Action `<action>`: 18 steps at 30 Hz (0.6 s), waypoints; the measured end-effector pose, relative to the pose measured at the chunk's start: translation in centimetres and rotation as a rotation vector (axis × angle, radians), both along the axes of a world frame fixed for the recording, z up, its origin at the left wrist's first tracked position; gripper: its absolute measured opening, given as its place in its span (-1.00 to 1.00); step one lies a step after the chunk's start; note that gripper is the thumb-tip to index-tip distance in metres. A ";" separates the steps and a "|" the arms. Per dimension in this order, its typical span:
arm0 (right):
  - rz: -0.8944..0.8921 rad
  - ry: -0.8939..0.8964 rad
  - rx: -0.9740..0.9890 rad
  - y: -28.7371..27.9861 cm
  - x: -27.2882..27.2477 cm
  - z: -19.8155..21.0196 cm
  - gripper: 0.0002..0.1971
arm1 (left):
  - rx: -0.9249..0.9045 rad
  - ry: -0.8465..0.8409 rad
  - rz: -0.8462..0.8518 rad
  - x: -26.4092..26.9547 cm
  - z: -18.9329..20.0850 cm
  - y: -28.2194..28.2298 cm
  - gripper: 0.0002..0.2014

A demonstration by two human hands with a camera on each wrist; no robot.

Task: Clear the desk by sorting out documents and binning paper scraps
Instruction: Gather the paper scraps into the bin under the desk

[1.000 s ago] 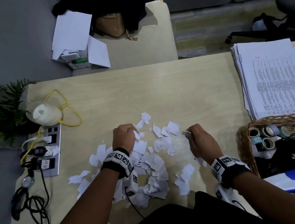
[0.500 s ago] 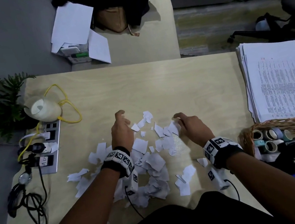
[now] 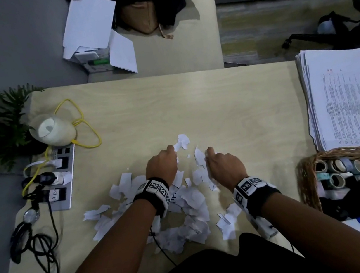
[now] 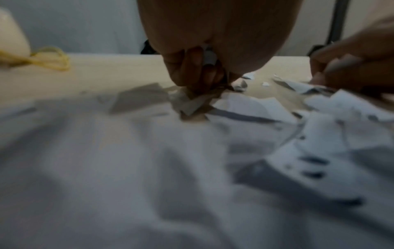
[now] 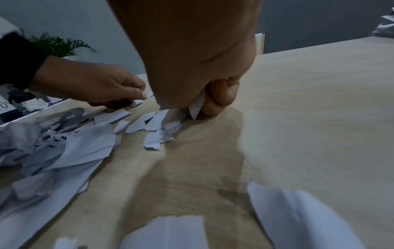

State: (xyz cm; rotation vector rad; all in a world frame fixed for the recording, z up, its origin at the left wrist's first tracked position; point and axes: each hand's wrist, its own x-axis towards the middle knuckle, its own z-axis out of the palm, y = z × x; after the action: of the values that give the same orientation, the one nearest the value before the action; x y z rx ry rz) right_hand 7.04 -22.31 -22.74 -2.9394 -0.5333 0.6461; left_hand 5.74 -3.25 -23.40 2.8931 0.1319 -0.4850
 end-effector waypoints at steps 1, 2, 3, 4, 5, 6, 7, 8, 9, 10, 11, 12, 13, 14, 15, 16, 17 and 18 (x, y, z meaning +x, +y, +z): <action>0.013 0.005 0.001 -0.1 0.0 -0.1 -0.83 | -0.033 -0.006 0.042 0.1 0.1 -0.1 -0.81; 0.001 0.016 0.038 -0.3 0.0 -0.1 -0.86 | -0.107 -0.020 0.121 0.3 0.3 0.0 -0.82; -0.032 0.035 0.101 -0.6 0.1 -0.3 -0.90 | -0.191 -0.063 0.208 0.4 0.5 0.2 -0.79; -0.070 0.050 0.190 -1.1 0.2 -0.3 -0.95 | -0.263 -0.120 0.271 0.6 0.7 0.3 -0.75; -0.119 0.059 0.274 -1.4 0.1 -0.3 -0.94 | -0.309 -0.186 0.312 0.8 0.7 0.6 -0.73; -0.167 0.061 0.353 -1.9 0.2 -0.4 -0.88 | -0.346 -0.238 0.345 1.0 0.7 0.9 -0.73; -0.213 0.065 0.402 -2.4 0.2 -0.5 -0.85 | -0.375 -0.272 0.364 1.1 0.7 1.1 -0.73; -0.245 0.062 0.435 -2.9 0.3 -0.7 -0.81 | -0.387 -0.291 0.379 1.2 0.8 1.2 -0.74; -0.272 0.057 0.452 -3.3 0.5 -0.8 -0.73 | -0.407 -0.293 0.406 1.3 0.8 1.2 -0.79; -0.287 0.049 0.472 -3.6 0.8 -0.9 -0.65 | -0.439 -0.283 0.442 1.3 0.8 1.2 -0.87; -0.307 0.044 0.488 -3.7 1.1 -0.9 -0.62 | -0.470 -0.264 0.467 1.2 0.7 1.2 -0.85; -0.314 0.030 0.510 -3.9 1.4 -1.0 -0.63 | -0.487 -0.249 0.464 1.2 0.4 1.2 -0.67; -0.312 0.013 0.524 -3.9 1.7 -0.9 -0.65 | -0.494 -0.237 0.435 1.1 0.3 1.1 -0.53; -0.300 -0.001 0.538 -3.9 1.9 -0.9 -0.67 | -0.477 -0.224 0.394 1.0 0.1 1.0 -0.50; -0.294 -0.006 0.556 -3.8 2.0 -0.8 -0.71 | -0.451 -0.209 0.348 1.0 0.0 0.8 -0.59; -0.288 -0.002 0.579 -3.6 2.0 -0.6 -0.75 | -0.411 -0.179 0.314 1.1 0.0 0.6 -0.71; -0.278 0.017 0.596 -3.4 2.0 -0.4 -0.79 | -0.373 -0.146 0.291 1.4 0.1 0.4 -0.78; -0.265 0.049 0.595 -3.1 1.9 -0.2 -0.82 | -0.323 -0.106 0.260 1.5 0.0 0.2 -0.77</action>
State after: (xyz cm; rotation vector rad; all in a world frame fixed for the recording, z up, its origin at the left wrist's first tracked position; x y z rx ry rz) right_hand 8.91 -25.41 -22.96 -2.3673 -0.2612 0.4313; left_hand 7.29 -3.03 -23.41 2.5305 0.3704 -0.2759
